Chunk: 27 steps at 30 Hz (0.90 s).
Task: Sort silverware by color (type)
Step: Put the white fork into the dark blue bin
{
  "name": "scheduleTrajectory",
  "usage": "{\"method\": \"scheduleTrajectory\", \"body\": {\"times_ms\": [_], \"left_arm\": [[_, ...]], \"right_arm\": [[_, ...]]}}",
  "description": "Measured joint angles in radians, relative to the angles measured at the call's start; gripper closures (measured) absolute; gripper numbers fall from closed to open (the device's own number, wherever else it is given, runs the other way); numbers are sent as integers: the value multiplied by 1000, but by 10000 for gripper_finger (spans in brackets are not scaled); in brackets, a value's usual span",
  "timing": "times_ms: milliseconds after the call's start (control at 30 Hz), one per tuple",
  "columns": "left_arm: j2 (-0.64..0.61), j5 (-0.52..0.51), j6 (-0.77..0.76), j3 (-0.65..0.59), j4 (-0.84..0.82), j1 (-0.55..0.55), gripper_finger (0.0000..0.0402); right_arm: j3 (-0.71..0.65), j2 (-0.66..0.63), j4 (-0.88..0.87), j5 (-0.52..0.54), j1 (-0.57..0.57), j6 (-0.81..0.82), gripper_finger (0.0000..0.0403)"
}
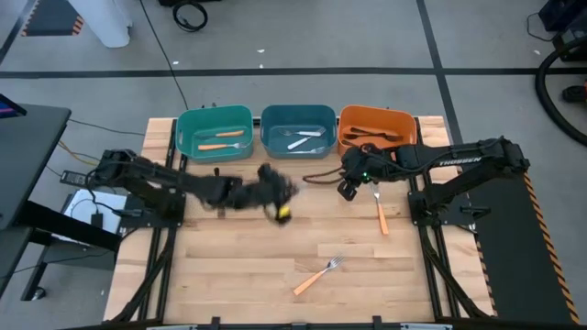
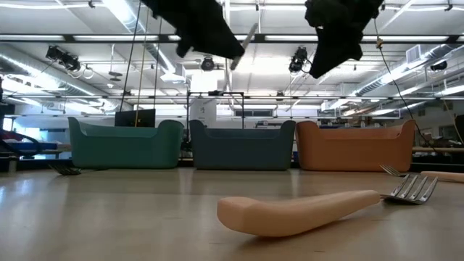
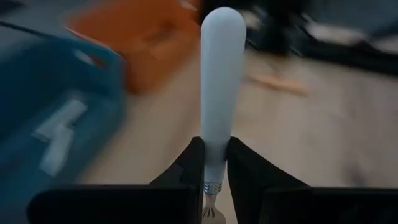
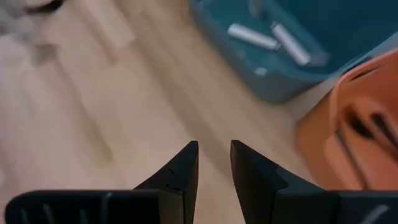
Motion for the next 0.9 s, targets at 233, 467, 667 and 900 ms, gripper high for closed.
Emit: {"method": "scheduleTrajectory", "body": {"times_ms": [233, 467, 667, 900], "left_arm": [[0, 21, 149, 0, 181, 276, 349], [0, 127, 151, 0, 241, 494, 349], [24, 296, 188, 1, 247, 616, 349], [121, 339, 299, 1, 253, 655, 333]], "right_arm": [[0, -9, 149, 50, -107, -188, 302], [0, -11, 332, 51, -205, -375, 302], [0, -11, 443, 46, -259, -552, 302], [0, -11, 501, 43, -304, -656, 302]]}}
